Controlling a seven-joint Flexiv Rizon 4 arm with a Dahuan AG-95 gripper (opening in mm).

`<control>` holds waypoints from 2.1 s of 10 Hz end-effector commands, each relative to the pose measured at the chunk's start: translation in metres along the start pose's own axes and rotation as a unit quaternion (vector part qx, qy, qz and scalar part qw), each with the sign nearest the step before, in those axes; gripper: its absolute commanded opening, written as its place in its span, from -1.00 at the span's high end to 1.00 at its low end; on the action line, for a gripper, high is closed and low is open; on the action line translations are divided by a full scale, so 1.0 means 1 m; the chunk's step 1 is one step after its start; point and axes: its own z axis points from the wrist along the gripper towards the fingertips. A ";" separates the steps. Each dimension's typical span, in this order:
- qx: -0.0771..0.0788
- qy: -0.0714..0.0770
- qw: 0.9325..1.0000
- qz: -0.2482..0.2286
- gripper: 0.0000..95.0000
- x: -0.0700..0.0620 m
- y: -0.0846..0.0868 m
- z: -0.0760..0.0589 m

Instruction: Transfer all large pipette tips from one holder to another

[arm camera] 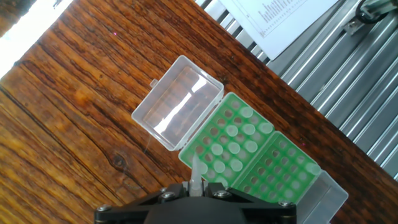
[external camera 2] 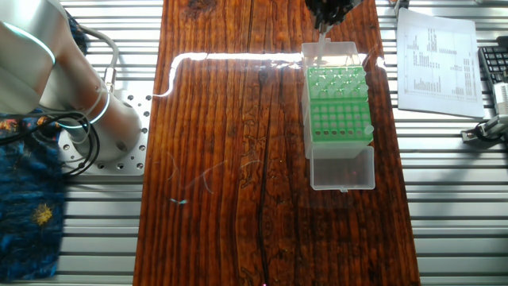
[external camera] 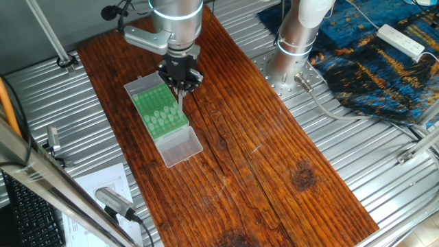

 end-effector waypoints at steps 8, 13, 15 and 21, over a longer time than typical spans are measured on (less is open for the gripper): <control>0.006 -0.010 1.000 0.001 1.00 -0.002 -0.003 0.004; 0.002 0.001 1.000 0.001 0.60 -0.005 0.000 0.009; 0.001 0.002 1.000 -0.002 0.60 -0.006 0.000 0.010; 0.000 0.005 1.000 -0.024 0.60 0.001 -0.011 0.015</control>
